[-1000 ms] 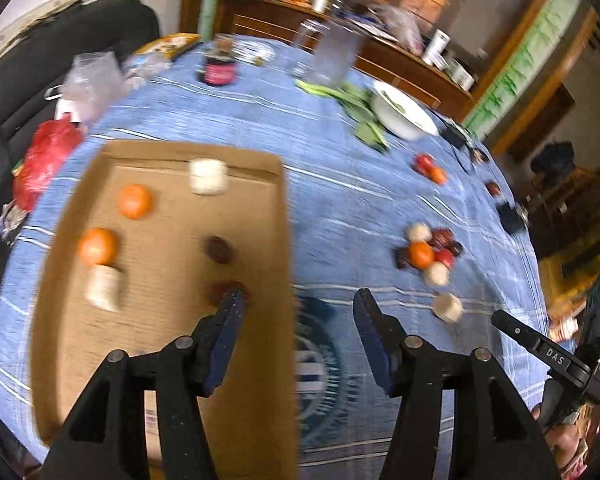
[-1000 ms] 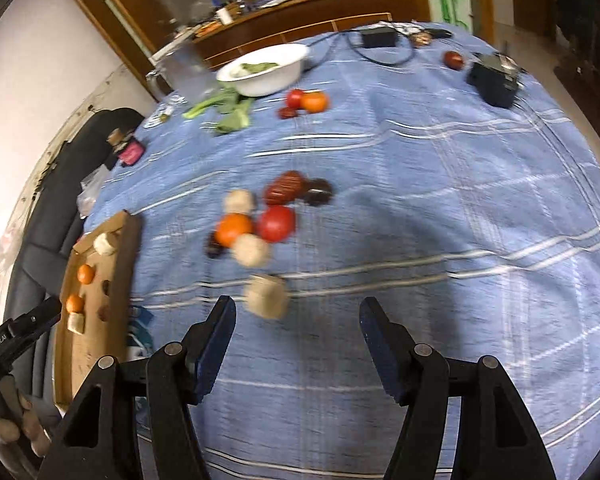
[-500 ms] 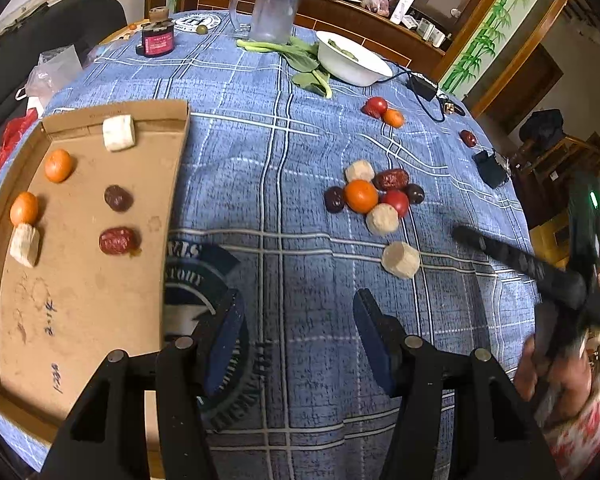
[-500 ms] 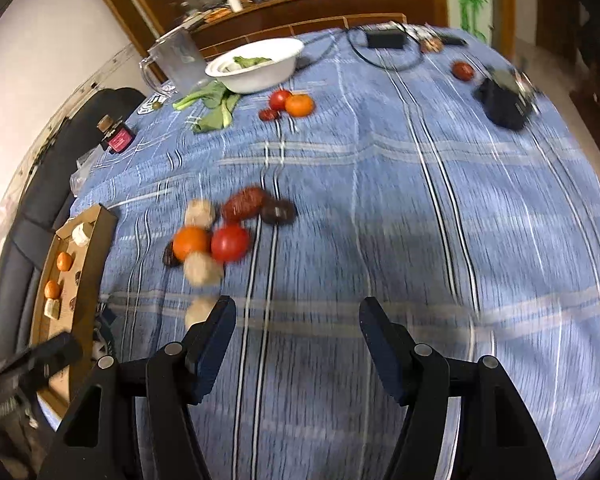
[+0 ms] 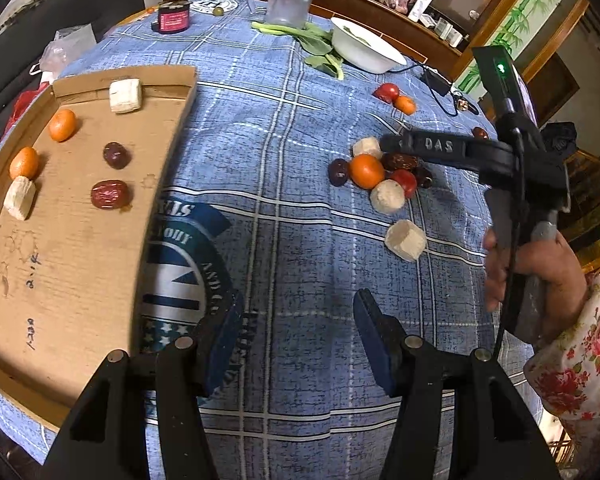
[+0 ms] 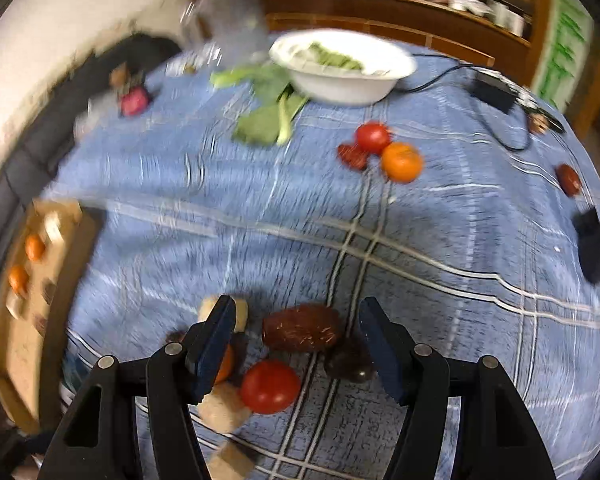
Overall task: Organize fruits
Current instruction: 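Move both grippers back toward the remaining fruit pile, then grasp a beige cube with the left gripper while the right grasps the red tomato, then carry the cube and tomato into the tray and open both grippers, then move both grippers back toward the remaining fruit pile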
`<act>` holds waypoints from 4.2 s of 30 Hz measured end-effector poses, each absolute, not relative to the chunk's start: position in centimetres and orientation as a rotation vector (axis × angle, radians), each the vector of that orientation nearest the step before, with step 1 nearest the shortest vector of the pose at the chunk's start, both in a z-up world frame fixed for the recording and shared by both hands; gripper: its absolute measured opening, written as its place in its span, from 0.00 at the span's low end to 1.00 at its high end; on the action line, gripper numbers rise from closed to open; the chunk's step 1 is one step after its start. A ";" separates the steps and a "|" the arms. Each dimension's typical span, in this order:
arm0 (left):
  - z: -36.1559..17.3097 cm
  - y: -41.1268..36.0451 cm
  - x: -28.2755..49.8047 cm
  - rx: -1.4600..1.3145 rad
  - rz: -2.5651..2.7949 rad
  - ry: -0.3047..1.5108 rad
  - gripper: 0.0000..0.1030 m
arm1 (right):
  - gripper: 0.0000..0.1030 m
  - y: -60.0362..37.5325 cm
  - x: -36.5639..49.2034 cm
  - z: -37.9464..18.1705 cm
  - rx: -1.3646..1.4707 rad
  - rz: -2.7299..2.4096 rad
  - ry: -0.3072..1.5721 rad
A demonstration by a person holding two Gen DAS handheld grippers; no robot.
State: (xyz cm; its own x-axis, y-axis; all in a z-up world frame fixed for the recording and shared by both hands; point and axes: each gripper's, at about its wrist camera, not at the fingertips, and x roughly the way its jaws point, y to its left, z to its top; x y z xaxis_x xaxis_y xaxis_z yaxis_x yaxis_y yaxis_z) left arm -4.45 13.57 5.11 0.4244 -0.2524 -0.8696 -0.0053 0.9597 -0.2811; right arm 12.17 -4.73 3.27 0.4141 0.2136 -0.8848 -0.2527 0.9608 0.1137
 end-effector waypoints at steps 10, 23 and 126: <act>4.8 11.9 -2.9 -0.242 -0.205 1.126 0.54 | 0.50 -18.4 4.1 3.3 0.106 0.115 1.239; 2.8 4.2 0.8 -0.102 -0.402 1.107 0.54 | 0.50 -17.8 1.8 4.9 0.225 0.236 1.103; 10.6 27.9 -3.6 -0.111 -0.079 1.017 0.60 | 0.67 6.1 -1.4 8.3 0.209 0.351 1.033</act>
State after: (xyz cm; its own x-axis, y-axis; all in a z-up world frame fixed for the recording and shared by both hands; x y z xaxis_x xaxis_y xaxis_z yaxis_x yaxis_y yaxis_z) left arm -3.63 27.88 10.60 0.5235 -0.1176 -0.8439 0.0144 0.9915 -0.1292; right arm -1.38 6.07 8.34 0.4635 0.3804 -0.8003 -0.1855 0.9248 0.3321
